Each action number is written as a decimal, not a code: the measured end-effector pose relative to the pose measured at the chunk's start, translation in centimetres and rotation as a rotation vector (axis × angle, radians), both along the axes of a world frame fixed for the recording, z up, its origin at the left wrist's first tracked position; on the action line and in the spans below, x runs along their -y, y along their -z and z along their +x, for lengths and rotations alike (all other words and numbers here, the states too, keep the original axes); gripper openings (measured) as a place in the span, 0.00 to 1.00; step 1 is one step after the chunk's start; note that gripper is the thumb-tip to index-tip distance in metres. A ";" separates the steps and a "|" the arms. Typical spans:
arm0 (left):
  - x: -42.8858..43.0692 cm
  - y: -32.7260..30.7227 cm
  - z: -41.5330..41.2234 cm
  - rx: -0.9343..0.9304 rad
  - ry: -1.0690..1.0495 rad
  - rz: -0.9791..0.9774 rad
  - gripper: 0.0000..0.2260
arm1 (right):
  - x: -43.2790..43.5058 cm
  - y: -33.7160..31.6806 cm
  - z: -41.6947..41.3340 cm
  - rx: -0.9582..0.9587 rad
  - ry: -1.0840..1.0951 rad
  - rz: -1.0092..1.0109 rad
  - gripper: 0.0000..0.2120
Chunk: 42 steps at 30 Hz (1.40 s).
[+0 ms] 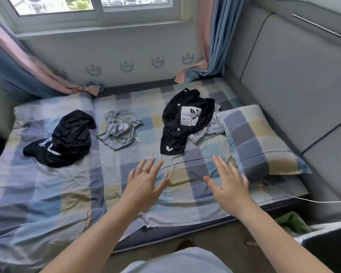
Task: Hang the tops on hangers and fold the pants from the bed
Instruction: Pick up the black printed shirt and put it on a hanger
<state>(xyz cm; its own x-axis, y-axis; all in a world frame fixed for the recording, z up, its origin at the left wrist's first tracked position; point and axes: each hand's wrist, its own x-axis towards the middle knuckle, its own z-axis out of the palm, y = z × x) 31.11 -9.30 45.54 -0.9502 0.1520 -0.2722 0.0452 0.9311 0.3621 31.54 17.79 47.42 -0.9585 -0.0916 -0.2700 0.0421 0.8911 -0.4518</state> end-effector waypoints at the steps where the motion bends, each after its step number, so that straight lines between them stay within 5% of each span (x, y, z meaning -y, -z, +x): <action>1: -0.4 0.3 -1.4 0.001 -0.001 -0.004 0.31 | -0.4 0.3 -1.4 0.002 0.003 -0.001 0.34; 19: -5.3 11.6 -24.5 0.094 0.131 0.038 0.29 | -3.2 12.6 -19.3 0.169 0.168 0.057 0.34; 32: -4.2 37.0 -46.2 0.217 0.244 0.077 0.29 | -1.6 35.6 -42.3 0.181 0.188 0.146 0.32; 42: -12.7 54.9 -59.8 -0.117 0.407 0.072 0.29 | -5.7 52.7 -59.0 0.055 0.216 0.226 0.34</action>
<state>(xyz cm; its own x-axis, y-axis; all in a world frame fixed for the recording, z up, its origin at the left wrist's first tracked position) -28.74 3.40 -9.41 -0.8329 0.5352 -0.1411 0.4481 0.8016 0.3958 -27.47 23.53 -5.26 -0.9327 0.1807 -0.3122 0.2602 0.9364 -0.2355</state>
